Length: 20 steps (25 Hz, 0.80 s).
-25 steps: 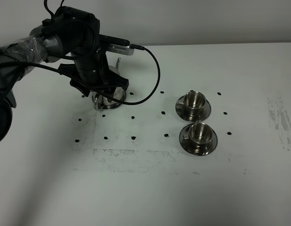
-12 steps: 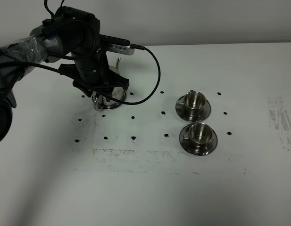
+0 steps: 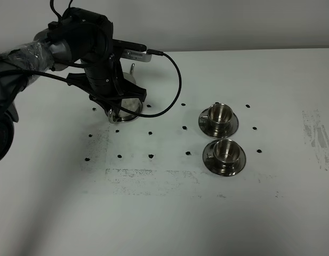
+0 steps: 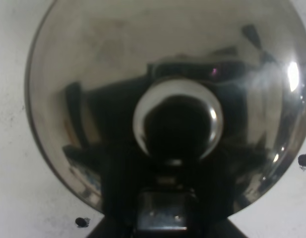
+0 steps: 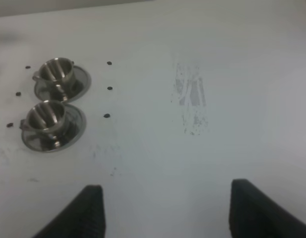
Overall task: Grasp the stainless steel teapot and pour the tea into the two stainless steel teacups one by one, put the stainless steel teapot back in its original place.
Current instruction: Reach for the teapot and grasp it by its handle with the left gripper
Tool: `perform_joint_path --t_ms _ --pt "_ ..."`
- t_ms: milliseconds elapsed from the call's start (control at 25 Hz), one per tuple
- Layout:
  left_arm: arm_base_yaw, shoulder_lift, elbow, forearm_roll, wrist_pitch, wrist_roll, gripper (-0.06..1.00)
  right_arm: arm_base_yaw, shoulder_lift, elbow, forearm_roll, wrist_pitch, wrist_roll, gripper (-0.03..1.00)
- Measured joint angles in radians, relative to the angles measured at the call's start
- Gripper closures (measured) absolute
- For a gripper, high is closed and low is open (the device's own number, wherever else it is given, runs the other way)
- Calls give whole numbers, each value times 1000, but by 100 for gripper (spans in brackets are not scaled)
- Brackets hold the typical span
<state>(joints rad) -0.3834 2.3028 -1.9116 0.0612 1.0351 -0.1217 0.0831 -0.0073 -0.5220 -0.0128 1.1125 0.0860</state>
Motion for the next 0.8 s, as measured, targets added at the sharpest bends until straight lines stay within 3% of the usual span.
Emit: perform_joint_path --t_ms 480,800 --pt "-14 -8 0 2 5 -5 76 0 0 0 0 0 0 45" --pt "-18 -23 -100 4 134 17 76 0 0 0 0 0 0 45"
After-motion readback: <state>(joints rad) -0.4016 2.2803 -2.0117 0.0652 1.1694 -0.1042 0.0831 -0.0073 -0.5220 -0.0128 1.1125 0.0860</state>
